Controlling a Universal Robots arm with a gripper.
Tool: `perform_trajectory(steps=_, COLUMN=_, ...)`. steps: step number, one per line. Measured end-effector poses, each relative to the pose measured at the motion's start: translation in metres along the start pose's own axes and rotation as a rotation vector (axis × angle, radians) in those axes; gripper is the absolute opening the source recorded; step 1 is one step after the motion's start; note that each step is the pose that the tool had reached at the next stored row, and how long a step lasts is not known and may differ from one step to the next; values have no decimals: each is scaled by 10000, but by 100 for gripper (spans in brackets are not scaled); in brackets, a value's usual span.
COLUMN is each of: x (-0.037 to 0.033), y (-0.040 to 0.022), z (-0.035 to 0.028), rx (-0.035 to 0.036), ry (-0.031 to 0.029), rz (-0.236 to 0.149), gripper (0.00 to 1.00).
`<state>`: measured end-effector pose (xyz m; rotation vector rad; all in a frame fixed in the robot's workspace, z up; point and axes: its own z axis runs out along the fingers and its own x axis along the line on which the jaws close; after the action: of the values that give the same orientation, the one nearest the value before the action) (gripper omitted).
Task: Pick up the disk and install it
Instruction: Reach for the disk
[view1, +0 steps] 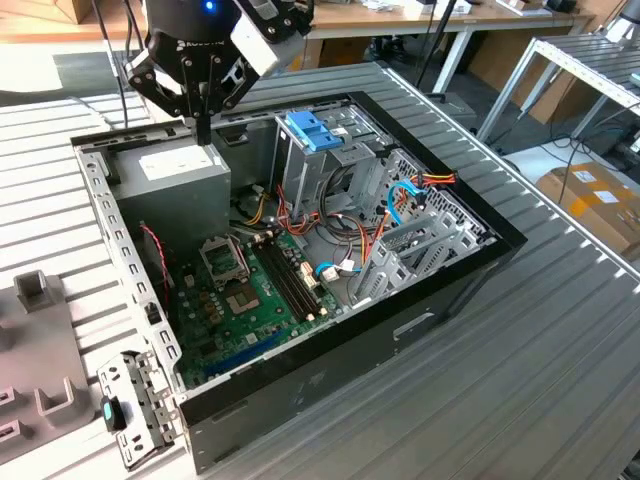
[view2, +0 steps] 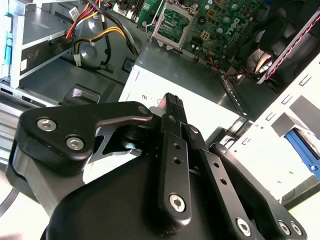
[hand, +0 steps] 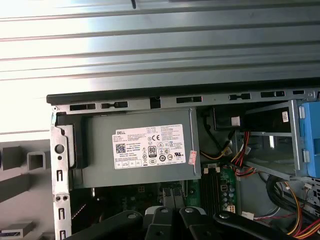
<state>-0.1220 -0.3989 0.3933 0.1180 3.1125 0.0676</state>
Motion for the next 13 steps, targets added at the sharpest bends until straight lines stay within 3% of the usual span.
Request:
perform_trajectory(steps=3, x=2, y=0, z=0, rx=-1, ry=-1, rz=0, gripper=11)
perform_trajectory(steps=13, x=118, y=-9, z=-3, rx=0, ry=0, rz=0, gripper=11)
